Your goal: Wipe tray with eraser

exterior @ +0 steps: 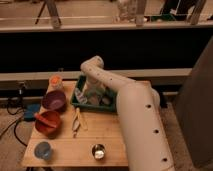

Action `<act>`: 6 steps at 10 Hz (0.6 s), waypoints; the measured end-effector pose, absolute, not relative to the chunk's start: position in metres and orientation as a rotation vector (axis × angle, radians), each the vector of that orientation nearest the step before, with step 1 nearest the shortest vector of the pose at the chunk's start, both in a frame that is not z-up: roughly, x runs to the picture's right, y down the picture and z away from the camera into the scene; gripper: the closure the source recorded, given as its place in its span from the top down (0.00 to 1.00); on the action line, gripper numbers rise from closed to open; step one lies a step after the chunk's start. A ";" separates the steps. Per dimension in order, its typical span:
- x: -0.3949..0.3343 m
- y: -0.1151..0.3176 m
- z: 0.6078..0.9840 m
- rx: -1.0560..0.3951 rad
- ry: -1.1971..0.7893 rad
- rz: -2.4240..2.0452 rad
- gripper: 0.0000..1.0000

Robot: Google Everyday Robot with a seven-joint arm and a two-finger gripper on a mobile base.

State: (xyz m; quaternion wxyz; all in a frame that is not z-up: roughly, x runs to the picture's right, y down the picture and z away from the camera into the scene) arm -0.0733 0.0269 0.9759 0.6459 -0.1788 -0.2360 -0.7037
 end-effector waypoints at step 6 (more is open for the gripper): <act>-0.061 0.035 0.985 -0.439 -0.534 -1.619 0.61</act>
